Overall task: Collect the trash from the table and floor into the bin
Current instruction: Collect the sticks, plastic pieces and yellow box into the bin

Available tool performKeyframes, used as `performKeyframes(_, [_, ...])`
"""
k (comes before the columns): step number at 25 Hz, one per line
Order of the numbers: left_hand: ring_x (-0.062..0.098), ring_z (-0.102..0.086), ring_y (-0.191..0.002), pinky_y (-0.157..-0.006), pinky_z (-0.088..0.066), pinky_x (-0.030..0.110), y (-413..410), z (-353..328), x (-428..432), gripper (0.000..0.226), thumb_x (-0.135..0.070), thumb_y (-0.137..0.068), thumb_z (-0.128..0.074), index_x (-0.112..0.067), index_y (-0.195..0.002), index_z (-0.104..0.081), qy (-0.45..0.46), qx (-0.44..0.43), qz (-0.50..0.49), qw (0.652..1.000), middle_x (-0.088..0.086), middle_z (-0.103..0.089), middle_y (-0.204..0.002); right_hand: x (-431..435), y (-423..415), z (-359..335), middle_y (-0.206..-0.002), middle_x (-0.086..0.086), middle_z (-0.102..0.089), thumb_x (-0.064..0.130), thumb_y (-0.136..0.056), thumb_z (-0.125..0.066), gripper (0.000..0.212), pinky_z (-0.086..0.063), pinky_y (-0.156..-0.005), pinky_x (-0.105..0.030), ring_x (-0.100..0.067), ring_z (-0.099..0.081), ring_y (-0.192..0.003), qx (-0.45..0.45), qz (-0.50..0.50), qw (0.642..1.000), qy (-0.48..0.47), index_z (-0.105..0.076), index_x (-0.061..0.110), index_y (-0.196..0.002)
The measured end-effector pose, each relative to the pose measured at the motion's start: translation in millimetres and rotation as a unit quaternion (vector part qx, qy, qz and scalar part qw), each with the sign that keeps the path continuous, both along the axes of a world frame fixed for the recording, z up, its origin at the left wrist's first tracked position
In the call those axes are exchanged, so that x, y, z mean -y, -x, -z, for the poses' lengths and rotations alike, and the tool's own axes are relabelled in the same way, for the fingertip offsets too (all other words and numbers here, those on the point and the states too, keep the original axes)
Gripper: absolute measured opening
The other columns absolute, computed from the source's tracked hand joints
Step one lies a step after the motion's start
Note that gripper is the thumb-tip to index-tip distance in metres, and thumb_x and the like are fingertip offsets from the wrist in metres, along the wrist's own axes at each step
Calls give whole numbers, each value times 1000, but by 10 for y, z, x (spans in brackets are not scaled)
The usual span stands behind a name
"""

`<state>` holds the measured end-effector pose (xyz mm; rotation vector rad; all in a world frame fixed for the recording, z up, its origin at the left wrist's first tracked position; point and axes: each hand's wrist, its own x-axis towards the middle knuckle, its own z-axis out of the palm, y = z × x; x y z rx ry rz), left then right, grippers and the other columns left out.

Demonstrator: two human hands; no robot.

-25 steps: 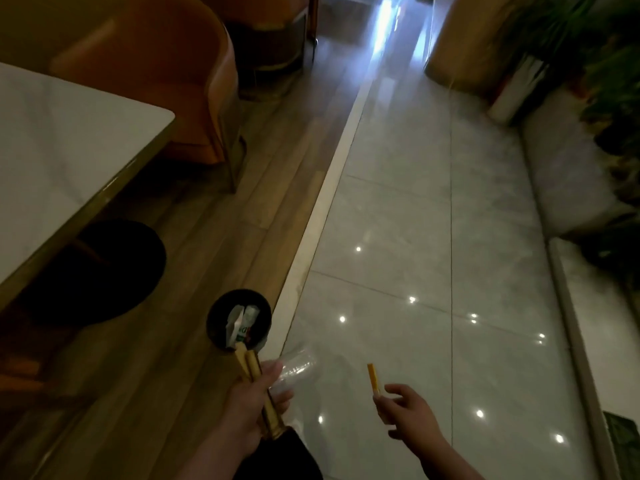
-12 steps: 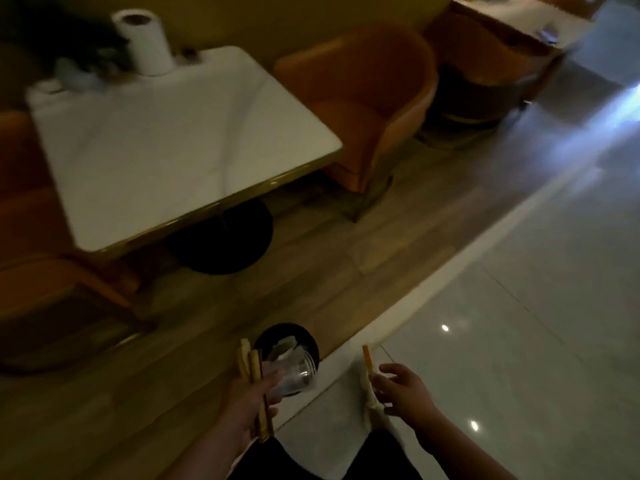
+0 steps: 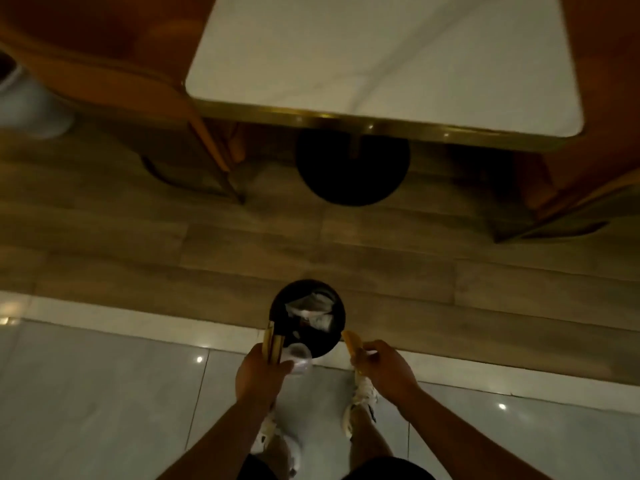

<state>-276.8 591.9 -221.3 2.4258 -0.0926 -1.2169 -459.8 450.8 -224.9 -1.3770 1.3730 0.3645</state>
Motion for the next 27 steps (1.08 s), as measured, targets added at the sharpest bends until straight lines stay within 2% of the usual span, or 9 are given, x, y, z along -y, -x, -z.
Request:
performKeyframes(3, [26, -64, -81, -69, -46, 32, -40, 671, 57, 34, -28, -75, -77, -14, -100, -60, -15, 26, 9, 1000, 3, -64, -85, 69, -187, 644, -86, 12, -70, 63, -78, -61, 43, -43, -58, -21, -2, -64, -76, -1, -39, 999, -5, -60, 31, -106])
performKeyframes(6, [26, -62, -74, -59, -42, 30, -160, 1370, 145, 29, -25, -75, -73, -13, -97, -59, -14, 62, 36, 997, 4, -63, -81, 144, -429, 1297, -85, 10, -69, 71, -77, -56, 42, -42, -58, -22, -4, -63, -76, 1, -64, 998, 19, -60, 33, -93])
performKeyframes(10, [31, -66, -82, -63, -45, 31, -288, 1956, 315, 35, -29, -72, -73, -14, -100, -59, -26, 80, 16, 996, 5, -63, -84, 252, -705, 1814, -81, 11, -69, 59, -77, -63, 24, -49, -68, -30, -12, -65, -80, 16, -75, 996, 36, -56, 37, -83])
performKeyframes(12, [31, -67, -92, -70, -51, 35, -310, 2135, 446, 50, -40, -70, -74, -16, -109, -55, -21, 84, 3, 996, 3, -62, -90, 309, -819, 1944, -84, 13, -68, 60, -75, -65, 28, -50, -68, -30, -11, -66, -83, 31, -70, 996, 37, -59, 37, -87])
performKeyframes(15, [33, -60, -114, -90, -55, 44, -344, 2314, 601, 94, -55, -63, -77, -17, -138, -36, -10, 46, -46, 998, 10, -58, -126, 330, -905, 2115, -98, 12, -58, 53, -77, -70, 44, -46, -73, -30, -13, -59, -91, 30, -73, 996, 47, -61, 33, -115])
performKeyframes(17, [36, -57, -117, -91, -53, 46, -356, 2359, 599, 106, -53, -58, -82, -19, -142, -29, -22, 23, -97, 995, 14, -52, -133, 305, -884, 2187, -107, 5, -58, 45, -80, -70, 45, -44, -76, -30, -15, -56, -94, 9, -97, 994, 42, -61, 27, -120])
performKeyframes(20, [33, -57, -116, -92, -53, 45, -366, 2368, 461, 97, -49, -63, -80, -21, -141, -31, -33, 21, -58, 998, 11, -52, -130, 204, -824, 2249, -119, -1, -65, 35, -83, -68, 37, -44, -76, -30, -12, -57, -89, -1, -122, 992, 22, -62, 23, -117])
performKeyframes(23, [33, -60, -110, -91, -55, 46, -346, 2305, 307, 77, -33, -71, -73, -19, -137, -38, -30, 18, -23, 999, 11, -55, -122, 99, -808, 2238, -126, -2, -64, 35, -84, -68, 40, -41, -79, -28, -18, -60, -106, -19, -132, 991, 13, -61, 22, -122])
performKeyframes(27, [30, -60, -103, -87, -56, 45, -319, 2149, 132, 60, -25, -75, -64, -19, -130, -44, -45, 24, 44, 998, 10, -57, -115, 30, -833, 2153, -122, -3, -66, 34, -84, -68, 38, -44, -81, -30, -24, -62, -110, -38, -137, 990, 9, -61, 21, -119])
